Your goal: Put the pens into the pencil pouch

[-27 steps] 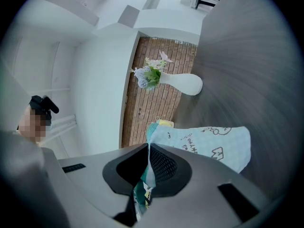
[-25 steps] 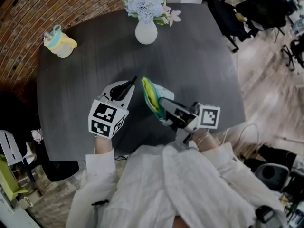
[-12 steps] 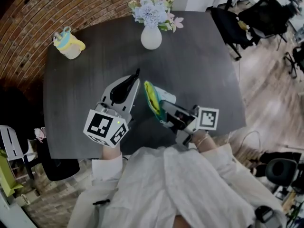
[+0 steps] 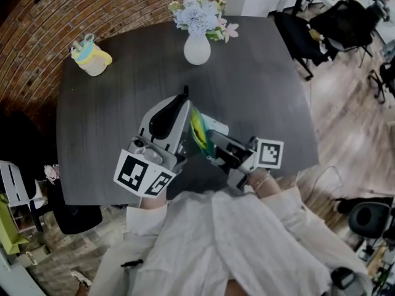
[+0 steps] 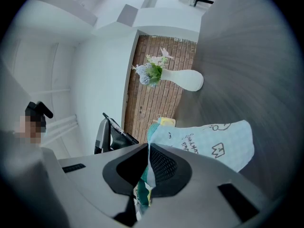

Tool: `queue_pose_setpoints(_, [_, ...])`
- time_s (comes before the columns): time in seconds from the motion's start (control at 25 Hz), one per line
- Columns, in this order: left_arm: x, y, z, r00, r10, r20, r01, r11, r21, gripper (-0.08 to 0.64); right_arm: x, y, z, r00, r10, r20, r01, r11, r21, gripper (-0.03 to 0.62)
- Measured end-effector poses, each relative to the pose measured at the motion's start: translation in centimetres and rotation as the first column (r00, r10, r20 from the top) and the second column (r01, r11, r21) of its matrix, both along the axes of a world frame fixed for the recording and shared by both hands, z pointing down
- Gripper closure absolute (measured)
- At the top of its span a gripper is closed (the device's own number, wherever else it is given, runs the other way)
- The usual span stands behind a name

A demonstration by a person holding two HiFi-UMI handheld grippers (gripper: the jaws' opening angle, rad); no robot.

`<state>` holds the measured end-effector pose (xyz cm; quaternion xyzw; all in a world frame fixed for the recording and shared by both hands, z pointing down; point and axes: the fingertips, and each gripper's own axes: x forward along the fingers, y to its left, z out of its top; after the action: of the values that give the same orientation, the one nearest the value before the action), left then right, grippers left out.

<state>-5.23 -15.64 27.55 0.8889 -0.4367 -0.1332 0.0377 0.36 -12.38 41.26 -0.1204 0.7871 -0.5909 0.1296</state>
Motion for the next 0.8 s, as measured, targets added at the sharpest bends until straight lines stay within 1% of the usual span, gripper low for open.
queue_pose_setpoints(0.2, [0.9,0.8,-0.2,0.995,0.026,-0.101,-0.024,0.999,0.022,0.520,-0.1,0.1,0.0,1.000,-0.003,0.008,0.003,1.000,0.000,0.575])
queue_pose_setpoints(0.28, [1.4,1.0,-0.1,0.991,0.035,-0.126,-0.032,0.999,0.024,0.520,-0.1,0.1,-0.1,1.000,-0.005,0.012,0.005,1.000,-0.003,0.575])
queue_pose_setpoints(0.48, [2.4,1.5,0.8,0.990,0.058,-0.131,-0.057,0.998,0.014,0.520,-0.1,-0.1,-0.1,1.000,-0.008,0.005,0.008,1.000,-0.004,0.575])
queue_pose_setpoints(0.64, [2.6,1.8,2.8,0.986,0.062,-0.154,-0.066,0.998,-0.020,0.520,0.0,-0.2,-0.1,1.000,-0.001,0.003,0.001,1.000,-0.005,0.575])
queue_pose_setpoints(0.8, [3.0,1.8,3.9,0.983,0.068,-0.169,-0.074,0.997,-0.029,0.520,0.3,-0.5,-0.1,1.000,0.000,0.005,0.000,1.000,-0.008,0.575])
